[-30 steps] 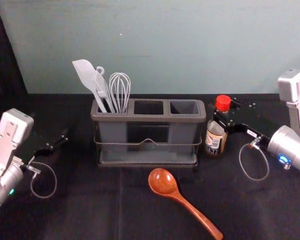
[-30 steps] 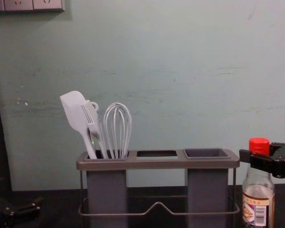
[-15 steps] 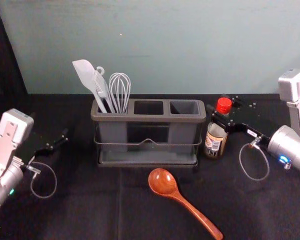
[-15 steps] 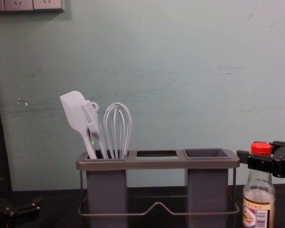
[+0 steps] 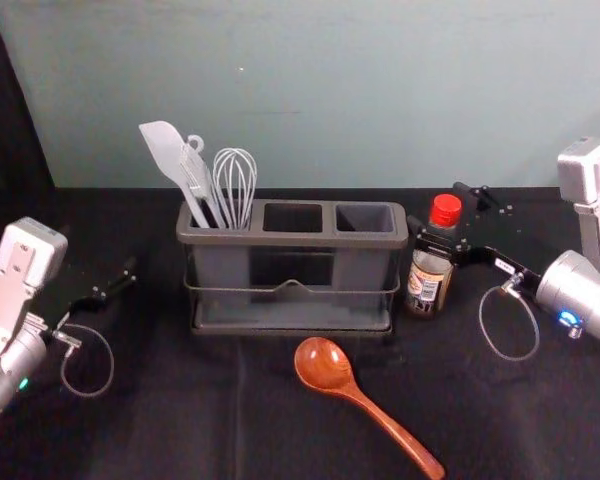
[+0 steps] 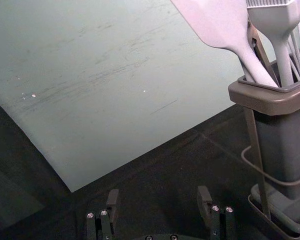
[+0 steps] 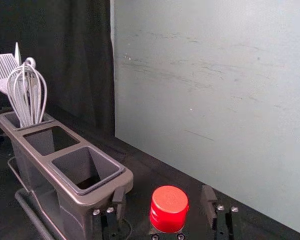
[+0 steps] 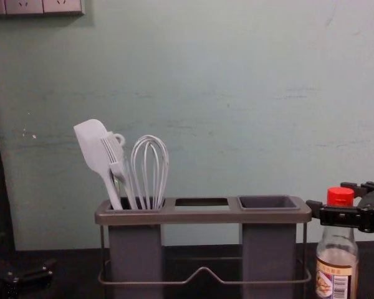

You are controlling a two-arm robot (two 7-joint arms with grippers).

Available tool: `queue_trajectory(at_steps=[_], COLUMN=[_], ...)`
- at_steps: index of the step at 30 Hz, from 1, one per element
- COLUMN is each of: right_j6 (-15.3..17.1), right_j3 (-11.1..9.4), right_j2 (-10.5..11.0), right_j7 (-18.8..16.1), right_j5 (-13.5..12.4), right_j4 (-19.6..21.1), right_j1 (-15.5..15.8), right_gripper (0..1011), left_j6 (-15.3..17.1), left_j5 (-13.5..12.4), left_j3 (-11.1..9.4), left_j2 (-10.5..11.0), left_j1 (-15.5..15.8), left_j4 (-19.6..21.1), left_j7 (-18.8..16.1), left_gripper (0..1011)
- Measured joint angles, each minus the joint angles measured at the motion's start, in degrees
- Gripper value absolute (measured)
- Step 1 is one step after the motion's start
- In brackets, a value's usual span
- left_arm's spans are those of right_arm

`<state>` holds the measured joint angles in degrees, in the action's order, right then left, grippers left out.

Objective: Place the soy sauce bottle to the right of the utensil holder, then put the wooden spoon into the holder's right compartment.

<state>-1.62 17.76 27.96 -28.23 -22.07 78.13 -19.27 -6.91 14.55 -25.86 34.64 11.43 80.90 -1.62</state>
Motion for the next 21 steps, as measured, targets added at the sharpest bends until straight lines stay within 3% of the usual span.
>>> queue_trajectory(at_steps=[11,21], right_j6=[0.0,-0.2], right_j3=[0.0,-2.5], right_j2=[0.0,1.1], right_j7=[0.0,1.2], right_j5=[0.0,-0.5], right_j4=[0.0,3.9], right_j1=[0.0,2.4], right_gripper=[1000,1000], left_j6=[0.0,0.0], left_j5=[0.0,0.0], left_j3=[0.0,0.0], left_j2=[0.0,0.0], left_j1=[0.0,0.0], left_j4=[0.0,0.0], left_j7=[0.0,0.0], left_gripper=[1011,1011])
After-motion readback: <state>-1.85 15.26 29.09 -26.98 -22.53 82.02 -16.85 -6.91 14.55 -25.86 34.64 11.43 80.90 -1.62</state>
